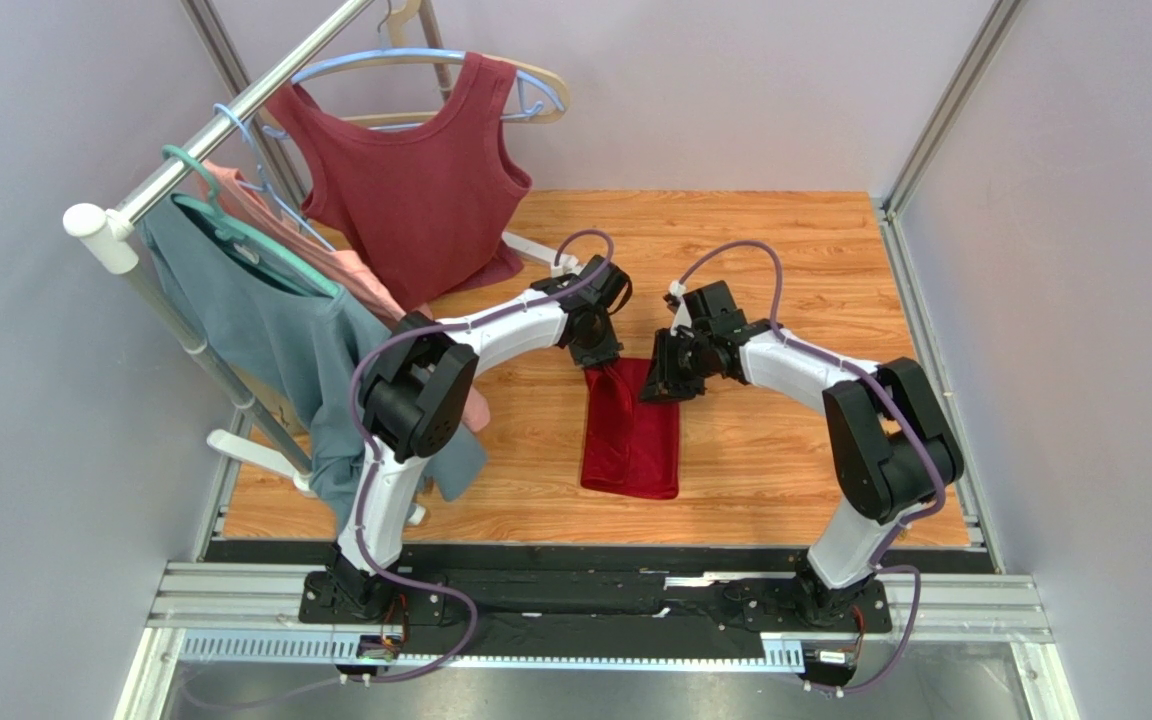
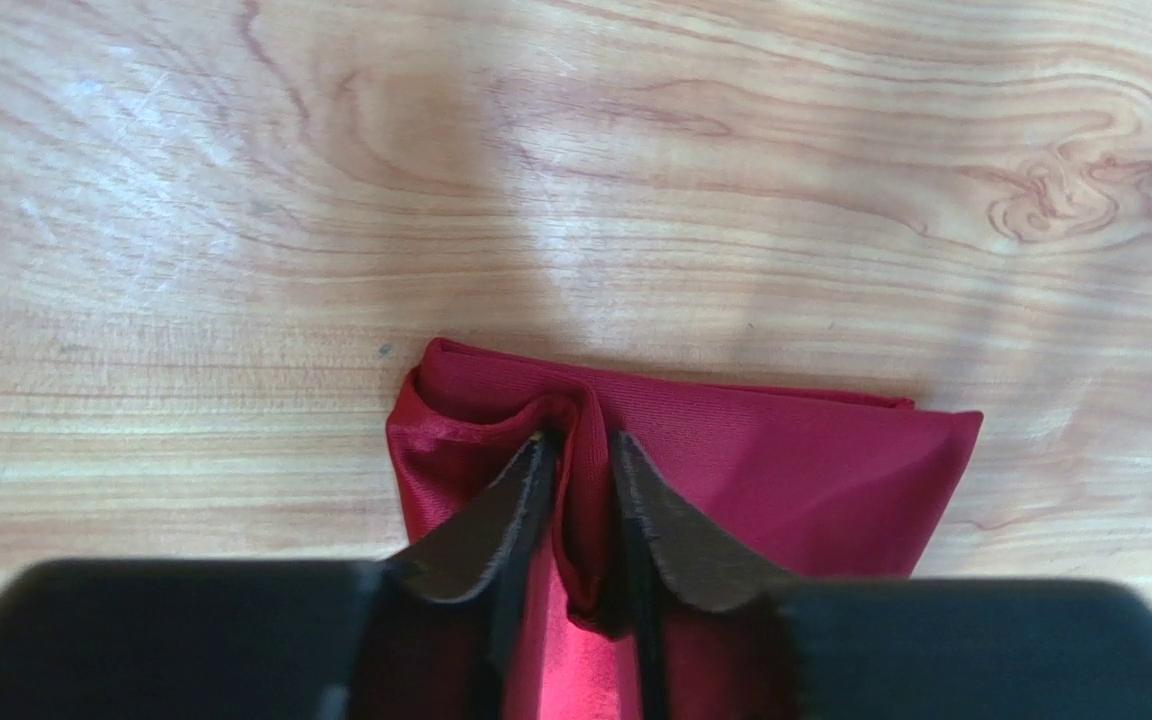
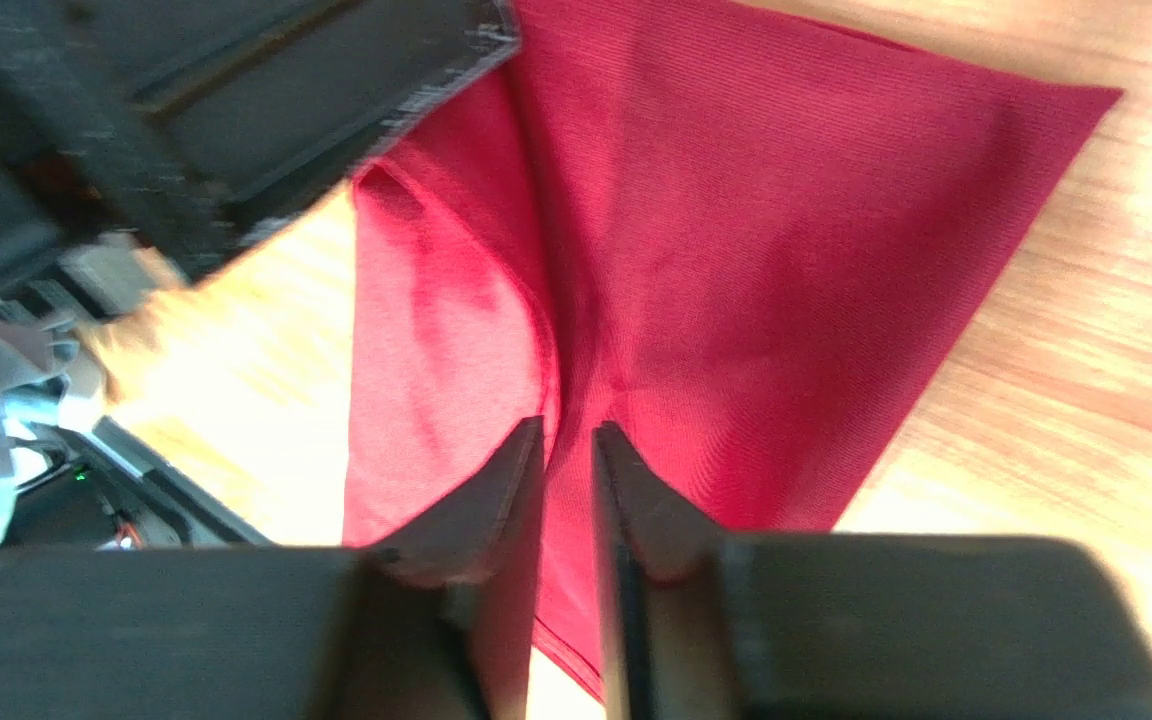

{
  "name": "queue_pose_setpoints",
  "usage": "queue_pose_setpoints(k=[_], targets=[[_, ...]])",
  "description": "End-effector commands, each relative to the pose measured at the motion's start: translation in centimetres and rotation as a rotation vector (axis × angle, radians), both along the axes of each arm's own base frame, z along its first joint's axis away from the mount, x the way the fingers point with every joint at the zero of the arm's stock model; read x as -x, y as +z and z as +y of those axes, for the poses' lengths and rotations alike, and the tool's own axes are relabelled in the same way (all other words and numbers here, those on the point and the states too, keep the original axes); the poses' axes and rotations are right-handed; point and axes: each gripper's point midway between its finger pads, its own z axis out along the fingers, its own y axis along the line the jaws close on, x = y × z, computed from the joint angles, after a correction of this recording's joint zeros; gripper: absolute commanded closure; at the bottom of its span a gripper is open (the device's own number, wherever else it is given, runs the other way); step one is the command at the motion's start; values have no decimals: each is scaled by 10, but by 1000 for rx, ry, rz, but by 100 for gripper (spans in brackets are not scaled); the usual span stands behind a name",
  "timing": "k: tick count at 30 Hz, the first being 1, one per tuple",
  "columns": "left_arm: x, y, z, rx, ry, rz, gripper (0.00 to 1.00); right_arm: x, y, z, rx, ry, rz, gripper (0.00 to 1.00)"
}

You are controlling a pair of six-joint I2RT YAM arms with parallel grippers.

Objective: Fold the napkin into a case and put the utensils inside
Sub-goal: Fold the lower triangle-folded napkin at the center of the board.

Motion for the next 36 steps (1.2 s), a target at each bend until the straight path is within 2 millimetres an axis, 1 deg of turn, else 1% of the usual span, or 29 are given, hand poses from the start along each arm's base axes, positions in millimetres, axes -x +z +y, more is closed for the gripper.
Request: queue_pose_setpoints(k=[1,3,4,5,9,10,12,13,15,16,17,18,19,20,21,22,24,25,26,27,28,30,31,33,34,36], targets=[[4,8,-7,11,-55,-26,67,-15,22,11,-58,51,-99,70],[5,8,-7,8,-67,-28,64,-16,20,17,-83,60,-93,66],[6,11,-8,11,-74,-32,60,-20,21,19,-93,61,-108,60],[6,11,-8,10,-77,-33,59,-20,21,22,-107,79,-113,58],[6,18,-7,13,-90,-50,52,-29,9,22,-89,90,-125,53],[7,18,-7,15,-95,-47,49,-31,9,24,-93,94,-131,52],[8,19,-9,19,-109,-49,48,-36,12,27,-101,97,-150,50],[8,19,-9,23,-111,-46,46,-38,8,27,-97,101,-147,48],[9,21,-11,31,-125,-47,43,-46,13,29,-92,99,-161,47],[11,23,-13,38,-135,-47,37,-48,14,30,-94,101,-164,46],[11,24,-12,38,-142,-49,36,-53,16,30,-94,96,-177,46],[10,26,-12,41,-144,-54,32,-55,16,31,-91,92,-179,45],[11,29,-13,48,-153,-58,24,-58,16,30,-89,91,-180,44],[11,32,-13,49,-166,-63,18,-59,12,30,-78,89,-175,44],[12,35,-14,53,-171,-67,17,-62,12,30,-72,83,-179,44],[12,42,-17,69,-186,-78,12,-64,9,29,-70,80,-179,44],[11,48,-17,74,-192,-91,11,-63,7,33,-94,88,-166,44],[14,54,-21,100,-209,-90,7,-62,5,32,-94,85,-157,46],[14,57,-22,106,-217,-91,7,-60,6,34,-101,81,-148,47],[14,61,-23,114,-224,-99,6,-62,13,33,-113,74,-171,48],[14,67,-23,123,-232,-106,6,-57,10,31,-115,64,-159,50],[14,74,-22,118,-258,-129,6,-56,13,30,-130,51,-147,52],[13,82,-22,120,-266,-144,6,-53,13,27,-136,43,-137,54],[14,89,-18,108,-280,-157,6,-47,14,26,-149,48,-123,56],[14,96,-18,118,-290,-169,6,-44,19,24,-151,42,-128,56],[14,100,-17,117,-308,-171,7,-33,19,22,-162,47,-115,56]])
